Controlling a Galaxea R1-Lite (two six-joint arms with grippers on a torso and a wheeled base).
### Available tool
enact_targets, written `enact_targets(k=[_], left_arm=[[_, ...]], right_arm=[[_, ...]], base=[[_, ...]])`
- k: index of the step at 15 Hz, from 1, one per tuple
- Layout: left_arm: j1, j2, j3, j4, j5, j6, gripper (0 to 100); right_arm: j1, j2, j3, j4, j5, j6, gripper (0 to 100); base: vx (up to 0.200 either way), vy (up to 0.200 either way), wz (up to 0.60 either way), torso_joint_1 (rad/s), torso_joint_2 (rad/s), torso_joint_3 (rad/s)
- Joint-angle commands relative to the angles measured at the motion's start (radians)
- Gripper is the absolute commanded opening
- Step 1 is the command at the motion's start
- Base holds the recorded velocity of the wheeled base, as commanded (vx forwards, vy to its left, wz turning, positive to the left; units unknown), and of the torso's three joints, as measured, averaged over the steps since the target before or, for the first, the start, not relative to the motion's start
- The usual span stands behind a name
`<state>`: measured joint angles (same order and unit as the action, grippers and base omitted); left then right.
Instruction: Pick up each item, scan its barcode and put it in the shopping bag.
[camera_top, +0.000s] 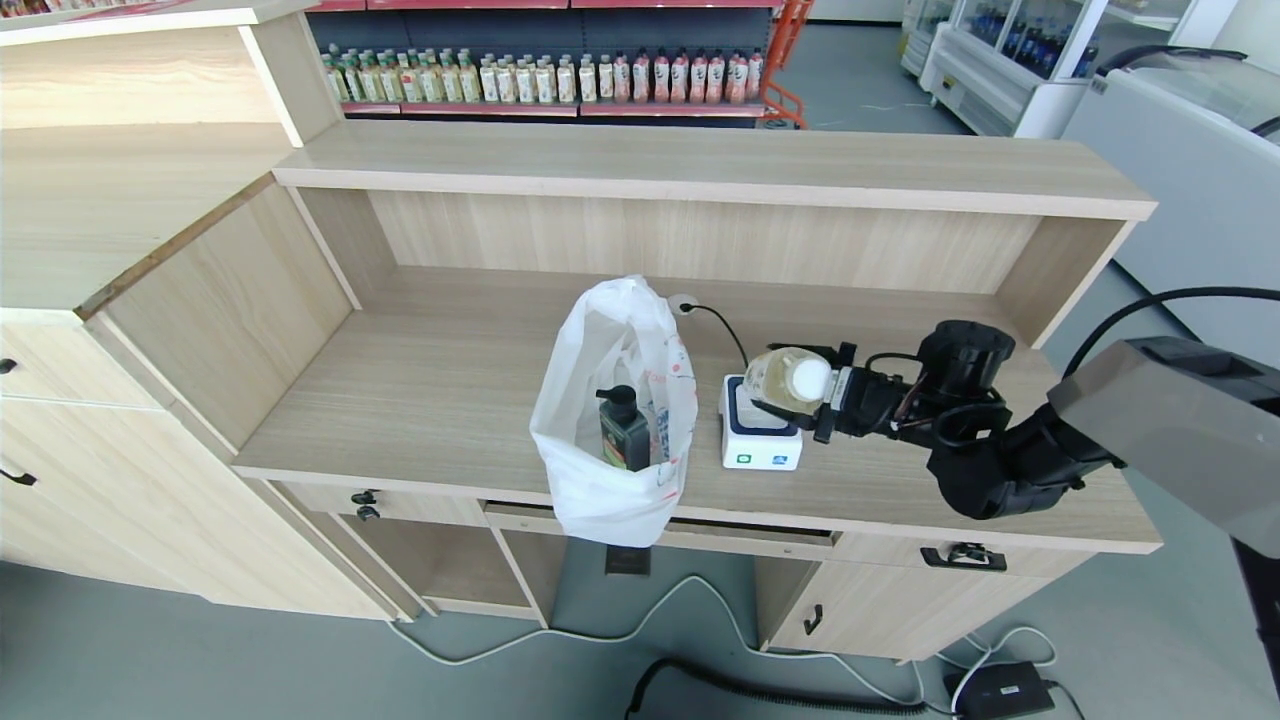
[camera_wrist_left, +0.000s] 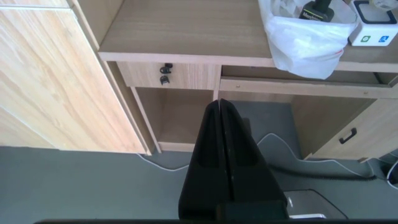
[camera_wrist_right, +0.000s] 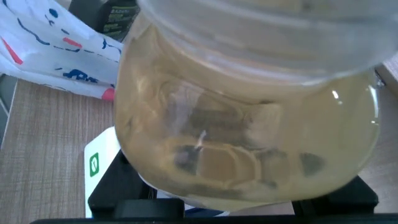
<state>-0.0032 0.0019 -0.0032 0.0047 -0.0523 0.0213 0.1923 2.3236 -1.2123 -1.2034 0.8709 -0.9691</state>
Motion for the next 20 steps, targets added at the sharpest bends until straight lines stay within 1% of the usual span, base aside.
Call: enact_targets(k=[1,3,4,5,6,7,8,9,10,11,12,14,20], left_arm=[[0.0,0.0,0.0,0.0,0.0,0.0,0],[0.0,0.0,0.0,0.0,0.0,0.0,0],[0.0,0.0,0.0,0.0,0.0,0.0,0],[0.0,0.0,0.0,0.0,0.0,0.0,0],[0.0,0.0,0.0,0.0,0.0,0.0,0],[0.0,0.0,0.0,0.0,0.0,0.0,0],[0.0,0.0,0.0,0.0,0.0,0.0,0],[0.0,0.0,0.0,0.0,0.0,0.0,0],[0.0,0.0,0.0,0.0,0.0,0.0,0],[0.0,0.0,0.0,0.0,0.002,0.0,0],[0.0,0.0,0.0,0.0,0.0,0.0,0],[0.0,0.0,0.0,0.0,0.0,0.0,0],[0.0,0.0,0.0,0.0,0.0,0.0,0]], right_arm=[[-0.011,-0.102,0.002,-0.004,-0.032,0.089,0],[-0.016,-0.198,0.016,-0.002,-0.105,0.231,0],[-0.007,-0.276,0.054,0.002,-0.208,0.359,0],[0.024,-0.372,0.116,0.024,-0.391,0.53,0],[0.056,-0.461,0.151,0.122,-0.547,0.676,0],[0.065,-0.552,0.166,0.285,-0.651,0.745,0],[0.07,-0.629,0.171,0.456,-0.725,0.842,0],[0.079,-0.676,0.166,0.562,-0.776,0.963,0],[0.09,-0.702,0.172,0.62,-0.82,1.044,0],[0.088,-0.719,0.189,0.654,-0.849,1.087,0],[0.088,-0.727,0.223,0.657,-0.862,1.101,0],[0.09,-0.739,0.257,0.656,-0.865,1.1,0],[0.073,-0.784,0.246,0.682,-0.874,1.095,0]], base=[[0.0,0.0,0.0,0.0,0.0,0.0],[0.0,0.0,0.0,0.0,0.0,0.0],[0.0,0.0,0.0,0.0,0.0,0.0],[0.0,0.0,0.0,0.0,0.0,0.0],[0.0,0.0,0.0,0.0,0.0,0.0],[0.0,0.0,0.0,0.0,0.0,0.0],[0.0,0.0,0.0,0.0,0.0,0.0],[0.0,0.0,0.0,0.0,0.0,0.0],[0.0,0.0,0.0,0.0,0.0,0.0],[0.0,0.0,0.0,0.0,0.0,0.0],[0.0,0.0,0.0,0.0,0.0,0.0],[0.0,0.0,0.0,0.0,0.0,0.0],[0.0,0.0,0.0,0.0,0.0,0.0]])
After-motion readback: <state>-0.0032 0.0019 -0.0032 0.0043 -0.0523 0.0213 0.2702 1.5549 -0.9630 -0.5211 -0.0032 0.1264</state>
